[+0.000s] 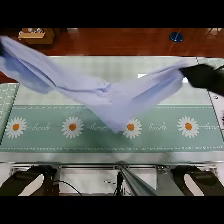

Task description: Fold the shirts.

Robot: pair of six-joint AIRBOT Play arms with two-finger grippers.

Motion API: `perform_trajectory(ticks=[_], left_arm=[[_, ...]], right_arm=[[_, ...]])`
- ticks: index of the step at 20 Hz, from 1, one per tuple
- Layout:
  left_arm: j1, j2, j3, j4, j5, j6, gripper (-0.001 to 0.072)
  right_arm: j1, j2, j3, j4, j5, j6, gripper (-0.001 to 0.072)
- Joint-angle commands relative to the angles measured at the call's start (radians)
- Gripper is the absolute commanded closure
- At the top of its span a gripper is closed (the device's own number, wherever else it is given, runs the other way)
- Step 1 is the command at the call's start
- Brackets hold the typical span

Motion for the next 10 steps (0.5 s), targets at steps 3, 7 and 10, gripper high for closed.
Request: perform_trajectory(ticks=[3,7,10], left_arm=[[0.0,0.048,0.229,0.103,-0.096,-0.029,0.0685],[0.0,0.048,0.236,0.155,-0.335,-0.006,0.0685],[0.0,0.064,0.237,0.111,-0.385,-0.008,0.0685]], right_arm=[[-0.128,0.035,0.245,-0.166,0.08,0.023,0.0694],[-0.164,0.035,0.373,-0.292,0.154,0.022,0.0694],[-0.164,0.035,0.444,-0.342,0.23,0.021,0.0694]])
